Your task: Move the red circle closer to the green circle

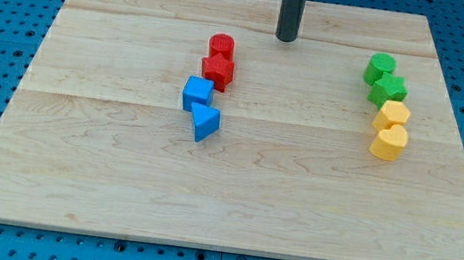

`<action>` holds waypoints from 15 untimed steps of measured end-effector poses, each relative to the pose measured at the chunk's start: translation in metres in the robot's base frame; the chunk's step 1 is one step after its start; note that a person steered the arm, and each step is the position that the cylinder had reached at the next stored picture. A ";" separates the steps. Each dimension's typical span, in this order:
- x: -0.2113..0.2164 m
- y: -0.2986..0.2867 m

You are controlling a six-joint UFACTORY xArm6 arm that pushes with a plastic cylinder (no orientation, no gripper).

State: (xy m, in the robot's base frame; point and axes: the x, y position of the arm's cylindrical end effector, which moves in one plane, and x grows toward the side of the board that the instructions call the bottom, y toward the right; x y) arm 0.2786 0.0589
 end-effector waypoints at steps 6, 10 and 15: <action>-0.045 -0.026; -0.004 -0.119; 0.051 0.012</action>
State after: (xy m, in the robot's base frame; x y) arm 0.3292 0.0705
